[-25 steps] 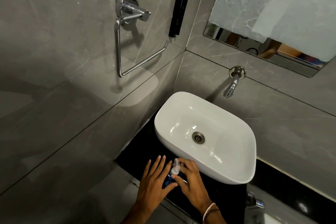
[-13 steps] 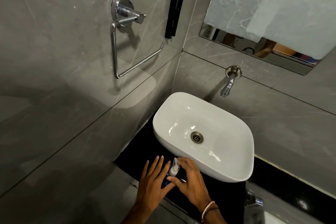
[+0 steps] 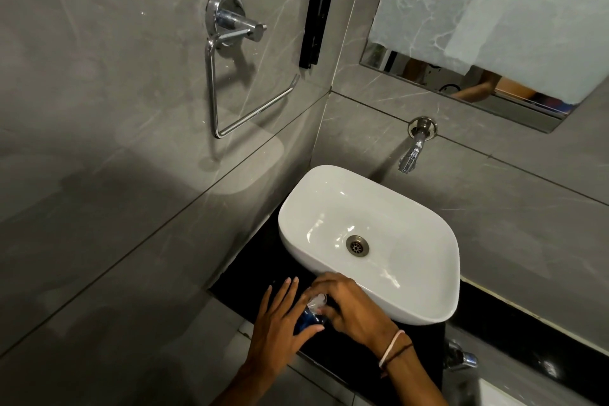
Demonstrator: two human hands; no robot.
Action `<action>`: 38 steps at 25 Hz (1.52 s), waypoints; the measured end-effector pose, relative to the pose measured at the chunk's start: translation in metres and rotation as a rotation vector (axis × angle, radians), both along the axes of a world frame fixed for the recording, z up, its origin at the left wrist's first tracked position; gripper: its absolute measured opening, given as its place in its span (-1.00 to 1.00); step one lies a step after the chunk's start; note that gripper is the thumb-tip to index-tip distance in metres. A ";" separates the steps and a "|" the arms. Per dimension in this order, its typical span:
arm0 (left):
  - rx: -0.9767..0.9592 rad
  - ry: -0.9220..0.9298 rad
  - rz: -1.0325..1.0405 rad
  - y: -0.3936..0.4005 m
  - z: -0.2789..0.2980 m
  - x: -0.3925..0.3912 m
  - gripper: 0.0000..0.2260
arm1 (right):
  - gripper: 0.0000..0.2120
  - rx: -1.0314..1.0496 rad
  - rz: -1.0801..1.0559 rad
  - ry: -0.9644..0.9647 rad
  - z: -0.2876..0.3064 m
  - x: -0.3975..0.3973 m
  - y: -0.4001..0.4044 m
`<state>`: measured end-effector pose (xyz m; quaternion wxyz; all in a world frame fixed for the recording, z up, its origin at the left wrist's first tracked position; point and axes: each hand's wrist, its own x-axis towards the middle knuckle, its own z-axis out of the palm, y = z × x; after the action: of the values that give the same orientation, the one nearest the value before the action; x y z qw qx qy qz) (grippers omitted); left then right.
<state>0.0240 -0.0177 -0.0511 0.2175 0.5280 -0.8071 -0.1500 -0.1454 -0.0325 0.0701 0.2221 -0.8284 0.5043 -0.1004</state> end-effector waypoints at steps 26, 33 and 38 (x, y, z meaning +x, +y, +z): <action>0.053 0.159 0.108 0.008 0.000 -0.003 -0.28 | -0.47 0.201 -0.530 -0.438 -0.044 -0.011 0.033; 0.237 0.396 0.320 0.012 0.011 0.001 -0.39 | -0.80 0.393 -0.791 -0.650 -0.077 0.004 0.023; 0.215 0.402 0.416 -0.018 0.014 0.033 -0.46 | -0.77 0.432 -0.775 -0.714 -0.080 0.046 -0.020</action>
<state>0.0571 -0.0354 -0.0369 0.3420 0.6615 -0.6020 -0.2882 -0.0994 -0.0521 -0.0099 0.4902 -0.4334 0.6741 -0.3428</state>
